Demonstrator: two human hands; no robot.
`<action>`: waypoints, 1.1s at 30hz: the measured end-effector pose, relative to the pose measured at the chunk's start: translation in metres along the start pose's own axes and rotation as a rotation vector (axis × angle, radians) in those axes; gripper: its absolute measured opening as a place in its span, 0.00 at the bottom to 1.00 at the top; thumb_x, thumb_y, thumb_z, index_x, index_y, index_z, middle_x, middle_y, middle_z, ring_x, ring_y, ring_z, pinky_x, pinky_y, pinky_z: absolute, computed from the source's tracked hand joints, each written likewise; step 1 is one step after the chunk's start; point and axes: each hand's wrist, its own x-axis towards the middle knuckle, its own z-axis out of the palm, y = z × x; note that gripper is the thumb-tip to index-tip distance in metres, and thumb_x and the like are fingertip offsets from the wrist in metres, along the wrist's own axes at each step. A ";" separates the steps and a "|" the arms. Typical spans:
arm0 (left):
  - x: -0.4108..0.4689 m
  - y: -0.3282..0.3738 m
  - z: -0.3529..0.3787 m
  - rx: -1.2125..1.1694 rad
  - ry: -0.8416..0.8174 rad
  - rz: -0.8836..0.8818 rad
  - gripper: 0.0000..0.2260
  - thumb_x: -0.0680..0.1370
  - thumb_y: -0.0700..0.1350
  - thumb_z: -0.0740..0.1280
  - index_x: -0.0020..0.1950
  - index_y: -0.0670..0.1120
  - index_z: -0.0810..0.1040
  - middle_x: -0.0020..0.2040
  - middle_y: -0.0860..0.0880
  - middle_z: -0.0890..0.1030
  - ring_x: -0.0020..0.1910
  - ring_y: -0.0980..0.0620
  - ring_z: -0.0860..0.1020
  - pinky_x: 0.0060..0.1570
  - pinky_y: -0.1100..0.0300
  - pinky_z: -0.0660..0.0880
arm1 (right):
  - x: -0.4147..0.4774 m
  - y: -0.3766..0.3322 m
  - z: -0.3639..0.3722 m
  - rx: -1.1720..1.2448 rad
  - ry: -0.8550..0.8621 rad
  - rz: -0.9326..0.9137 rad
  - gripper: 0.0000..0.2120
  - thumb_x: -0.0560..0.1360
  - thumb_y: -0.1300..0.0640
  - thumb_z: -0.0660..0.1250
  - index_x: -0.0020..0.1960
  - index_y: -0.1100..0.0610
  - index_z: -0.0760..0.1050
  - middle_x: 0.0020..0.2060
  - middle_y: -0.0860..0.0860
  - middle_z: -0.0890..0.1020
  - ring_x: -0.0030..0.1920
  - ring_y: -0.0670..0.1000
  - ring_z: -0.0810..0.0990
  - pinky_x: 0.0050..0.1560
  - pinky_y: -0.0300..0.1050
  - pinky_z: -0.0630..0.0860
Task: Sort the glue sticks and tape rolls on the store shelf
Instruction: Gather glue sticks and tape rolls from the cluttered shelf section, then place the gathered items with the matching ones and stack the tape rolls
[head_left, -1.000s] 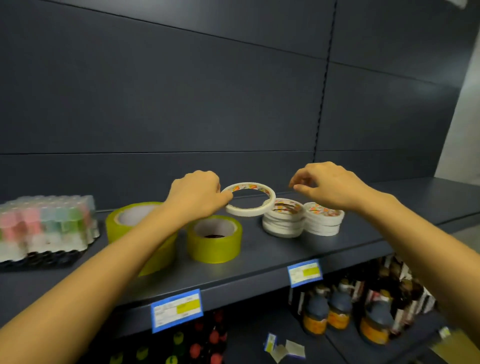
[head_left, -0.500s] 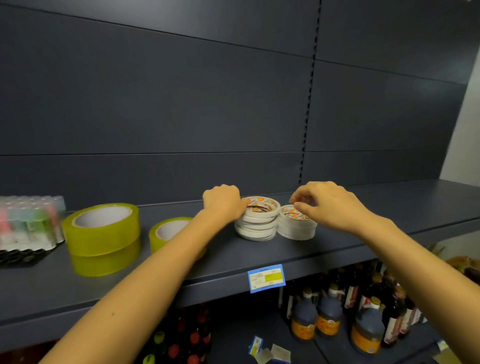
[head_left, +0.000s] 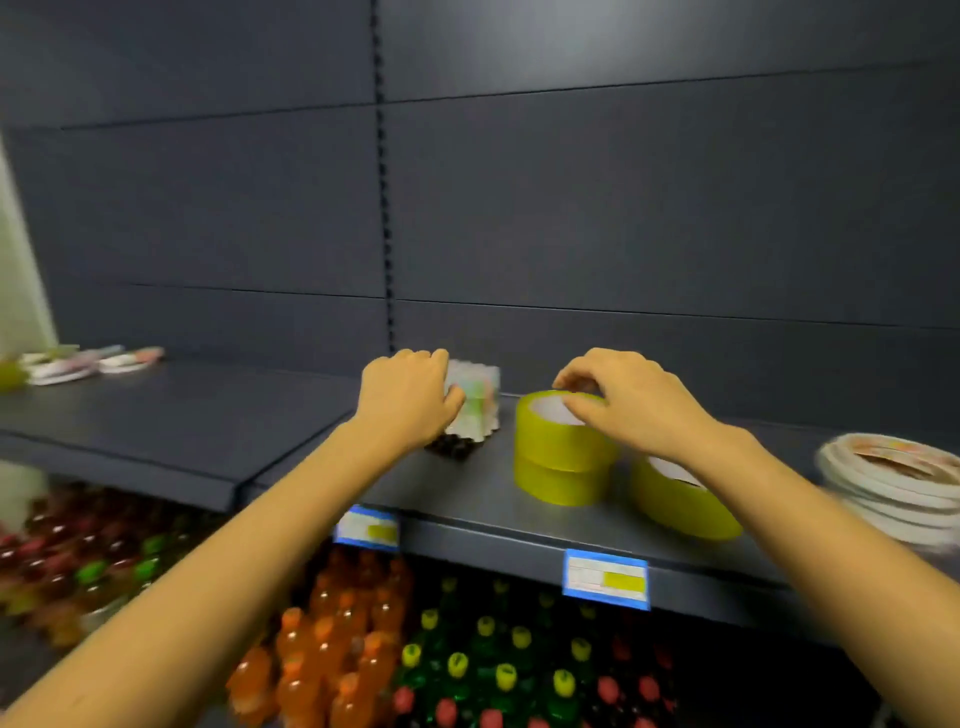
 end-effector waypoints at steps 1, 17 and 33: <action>-0.011 -0.027 0.000 0.020 -0.023 -0.034 0.13 0.78 0.51 0.56 0.51 0.43 0.72 0.51 0.44 0.79 0.51 0.44 0.76 0.38 0.57 0.64 | 0.011 -0.020 0.011 0.010 -0.013 -0.032 0.12 0.77 0.52 0.61 0.59 0.47 0.75 0.58 0.47 0.77 0.59 0.52 0.75 0.57 0.49 0.74; -0.170 -0.398 -0.016 0.217 -0.139 -0.326 0.13 0.78 0.56 0.58 0.49 0.46 0.72 0.50 0.47 0.80 0.52 0.46 0.77 0.42 0.55 0.70 | 0.155 -0.354 0.159 0.157 -0.154 -0.355 0.13 0.78 0.49 0.60 0.62 0.48 0.72 0.58 0.46 0.76 0.57 0.49 0.76 0.52 0.46 0.73; -0.193 -0.619 0.032 0.249 -0.109 -0.494 0.12 0.77 0.56 0.58 0.49 0.48 0.74 0.49 0.50 0.81 0.48 0.49 0.78 0.40 0.57 0.72 | 0.321 -0.541 0.276 0.168 -0.255 -0.439 0.13 0.77 0.50 0.61 0.61 0.48 0.74 0.56 0.48 0.78 0.56 0.52 0.76 0.54 0.49 0.73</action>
